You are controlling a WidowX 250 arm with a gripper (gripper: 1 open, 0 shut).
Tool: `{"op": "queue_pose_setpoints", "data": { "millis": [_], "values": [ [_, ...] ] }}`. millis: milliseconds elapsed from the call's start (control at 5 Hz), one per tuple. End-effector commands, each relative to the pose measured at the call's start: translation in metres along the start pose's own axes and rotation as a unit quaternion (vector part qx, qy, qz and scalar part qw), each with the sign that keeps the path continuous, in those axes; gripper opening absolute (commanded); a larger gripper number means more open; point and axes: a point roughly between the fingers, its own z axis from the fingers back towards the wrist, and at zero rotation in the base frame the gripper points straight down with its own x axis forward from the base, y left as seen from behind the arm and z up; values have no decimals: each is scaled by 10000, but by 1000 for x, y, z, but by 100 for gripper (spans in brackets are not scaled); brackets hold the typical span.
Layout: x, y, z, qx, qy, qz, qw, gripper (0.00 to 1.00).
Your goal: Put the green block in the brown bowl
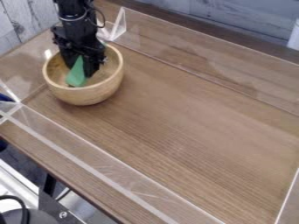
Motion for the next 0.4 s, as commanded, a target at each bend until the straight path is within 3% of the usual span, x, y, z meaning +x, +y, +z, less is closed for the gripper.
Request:
{"op": "queue_pose_setpoints", "data": {
  "millis": [0,200],
  "values": [
    [5,2,2,-140,11,89,9999,0],
    [10,3,3,-310,61,183,9993,0]
  ]
}}
